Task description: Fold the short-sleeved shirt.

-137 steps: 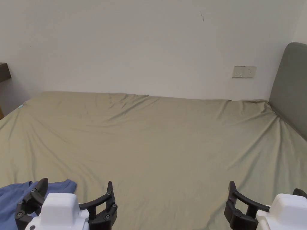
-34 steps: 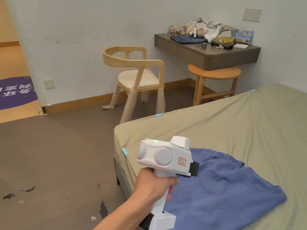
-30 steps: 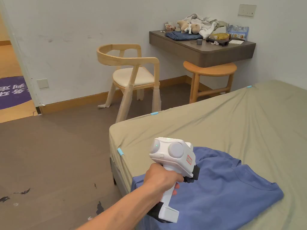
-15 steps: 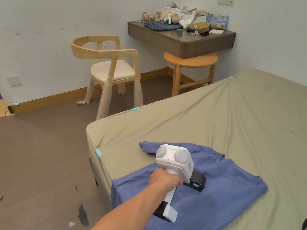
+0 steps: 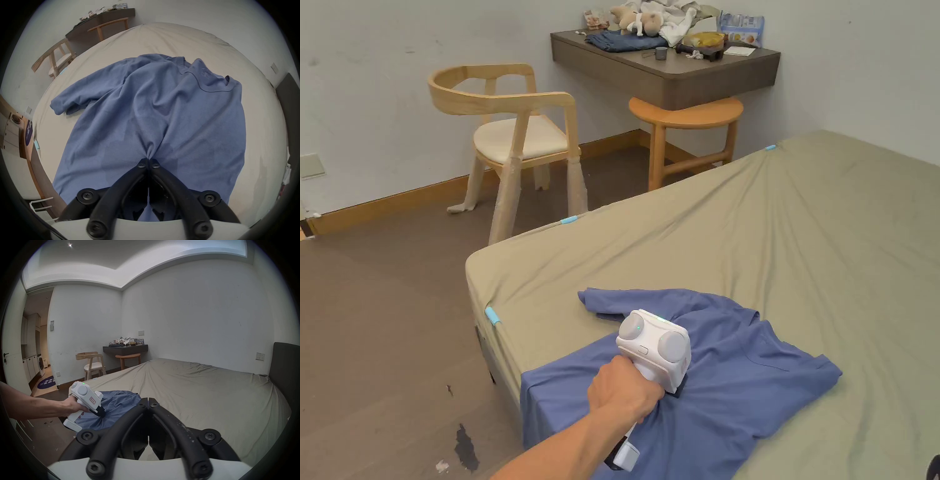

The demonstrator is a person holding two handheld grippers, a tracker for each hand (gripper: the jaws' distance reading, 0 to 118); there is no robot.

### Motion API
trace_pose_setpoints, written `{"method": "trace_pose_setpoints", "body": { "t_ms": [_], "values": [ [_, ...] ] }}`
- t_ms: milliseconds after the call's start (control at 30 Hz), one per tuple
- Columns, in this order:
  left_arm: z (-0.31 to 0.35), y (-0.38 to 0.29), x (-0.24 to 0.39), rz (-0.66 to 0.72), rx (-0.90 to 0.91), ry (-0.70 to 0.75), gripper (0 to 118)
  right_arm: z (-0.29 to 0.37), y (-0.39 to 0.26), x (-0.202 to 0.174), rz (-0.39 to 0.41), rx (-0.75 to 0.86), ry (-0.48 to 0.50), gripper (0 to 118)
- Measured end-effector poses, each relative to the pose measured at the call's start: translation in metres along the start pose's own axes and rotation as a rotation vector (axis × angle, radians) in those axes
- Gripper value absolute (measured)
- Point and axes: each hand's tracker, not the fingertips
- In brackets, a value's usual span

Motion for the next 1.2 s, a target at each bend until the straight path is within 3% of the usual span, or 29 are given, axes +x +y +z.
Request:
{"method": "trace_pose_setpoints", "body": {
  "t_ms": [100, 367, 500, 600, 833, 1200],
  "values": [
    [0.010, 0.001, -0.003, 0.051, 0.038, -0.051, 0, 0.009, 0.002, 0.005, -0.006, 0.017, -0.018, 1],
    [0.073, 0.015, -0.014, 0.255, 0.182, -0.387, 0, 0.030, 0.007, 0.027, -0.050, 0.059, -0.070, 1],
    [0.116, 0.030, 0.010, 0.232, 0.270, -0.505, 0, 0.047, 0.010, 0.040, -0.073, 0.088, -0.107, 1],
    [0.154, 0.047, 0.050, 0.130, 0.348, -0.552, 0, 0.065, 0.014, 0.055, -0.087, 0.120, -0.157, 1],
    [0.223, 0.054, 0.192, -0.096, 0.406, -0.841, 0, 0.128, 0.020, 0.102, -0.108, 0.203, -0.324, 1],
    [0.283, -0.014, 0.426, -0.395, 0.324, -1.230, 0, 0.251, 0.011, 0.170, -0.122, 0.270, -0.646, 1]
  ]
}}
